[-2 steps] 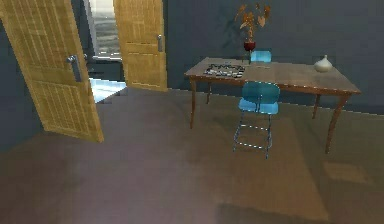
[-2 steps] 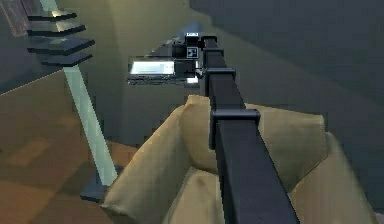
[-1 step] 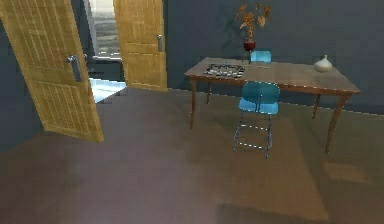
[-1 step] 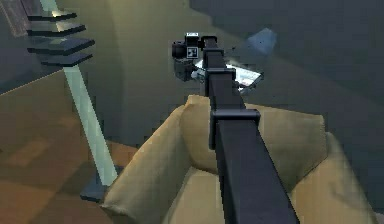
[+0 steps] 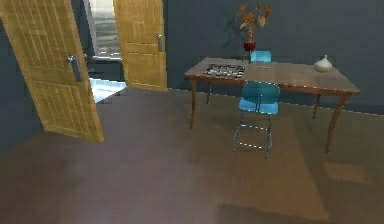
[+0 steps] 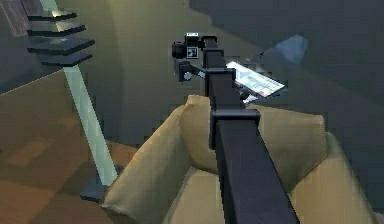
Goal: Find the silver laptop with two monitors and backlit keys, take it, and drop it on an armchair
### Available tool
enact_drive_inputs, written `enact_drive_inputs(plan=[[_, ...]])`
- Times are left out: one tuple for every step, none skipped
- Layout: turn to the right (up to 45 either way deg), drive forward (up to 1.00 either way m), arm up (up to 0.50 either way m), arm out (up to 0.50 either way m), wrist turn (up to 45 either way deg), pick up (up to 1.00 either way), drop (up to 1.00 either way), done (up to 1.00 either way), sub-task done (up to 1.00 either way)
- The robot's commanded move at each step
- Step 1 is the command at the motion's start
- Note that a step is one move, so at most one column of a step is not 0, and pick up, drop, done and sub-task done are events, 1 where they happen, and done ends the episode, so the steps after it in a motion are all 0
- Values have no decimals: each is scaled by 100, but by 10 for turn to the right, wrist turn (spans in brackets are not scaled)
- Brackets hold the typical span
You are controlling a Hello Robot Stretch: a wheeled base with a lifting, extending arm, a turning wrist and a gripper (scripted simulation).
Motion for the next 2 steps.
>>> enact_drive_inputs(plan=[[0,0,-38,0,0,0,0,0,0],[0,0,-50,0,0,0,0,0,0]])
